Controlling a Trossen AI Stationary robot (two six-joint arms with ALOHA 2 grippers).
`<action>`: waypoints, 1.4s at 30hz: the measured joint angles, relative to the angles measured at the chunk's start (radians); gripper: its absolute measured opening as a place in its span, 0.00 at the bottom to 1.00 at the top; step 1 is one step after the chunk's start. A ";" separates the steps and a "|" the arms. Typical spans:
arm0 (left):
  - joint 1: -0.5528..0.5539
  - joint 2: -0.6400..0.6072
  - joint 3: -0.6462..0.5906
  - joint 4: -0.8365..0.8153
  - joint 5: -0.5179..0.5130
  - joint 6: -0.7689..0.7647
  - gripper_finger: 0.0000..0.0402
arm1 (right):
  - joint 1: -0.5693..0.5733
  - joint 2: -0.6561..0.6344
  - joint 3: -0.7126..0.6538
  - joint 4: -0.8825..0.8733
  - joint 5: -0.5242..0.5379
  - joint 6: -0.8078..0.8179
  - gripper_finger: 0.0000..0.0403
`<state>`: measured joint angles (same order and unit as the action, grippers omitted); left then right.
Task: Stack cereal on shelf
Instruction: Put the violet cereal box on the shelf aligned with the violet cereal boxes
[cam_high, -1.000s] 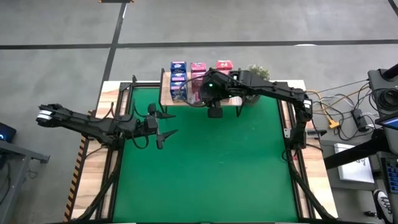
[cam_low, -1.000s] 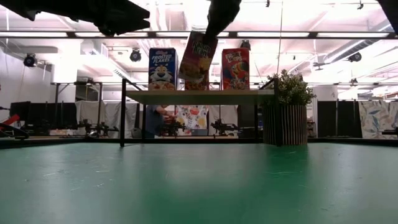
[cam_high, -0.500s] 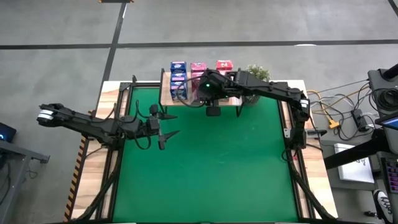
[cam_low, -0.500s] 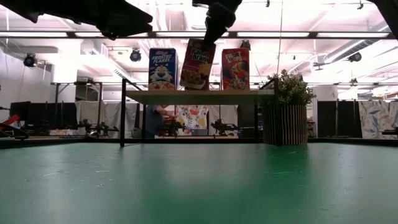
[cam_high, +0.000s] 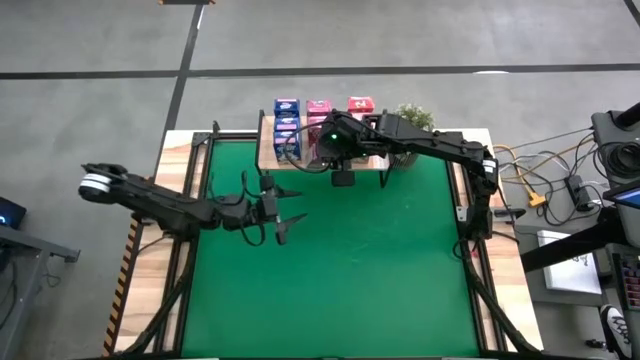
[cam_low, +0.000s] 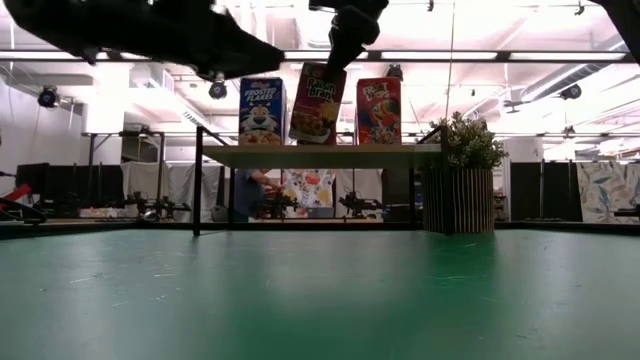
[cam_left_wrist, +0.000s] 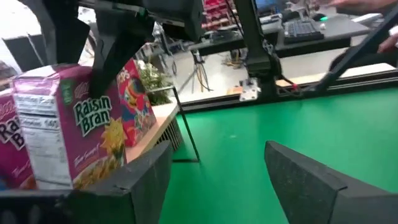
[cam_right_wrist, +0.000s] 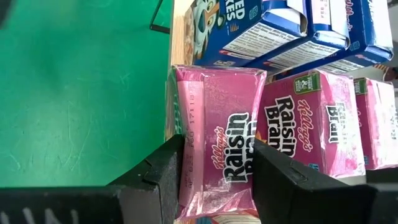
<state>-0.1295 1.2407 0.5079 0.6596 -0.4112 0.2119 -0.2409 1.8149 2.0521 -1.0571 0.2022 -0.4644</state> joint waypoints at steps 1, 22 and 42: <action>0.007 0.034 0.000 0.045 -0.001 0.013 0.58 | 0.000 0.000 0.000 0.000 0.000 0.000 0.37; 0.201 0.492 0.034 0.597 -0.052 0.022 0.01 | 0.000 0.000 0.000 0.000 0.001 -0.005 0.37; 0.231 0.502 0.068 0.597 -0.054 -0.004 0.00 | -0.001 0.000 -0.002 0.020 0.015 0.019 0.53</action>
<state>0.1018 1.7428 0.5758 1.2564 -0.4652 0.2078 -0.2417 1.8148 2.0506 -1.0366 0.2170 -0.4458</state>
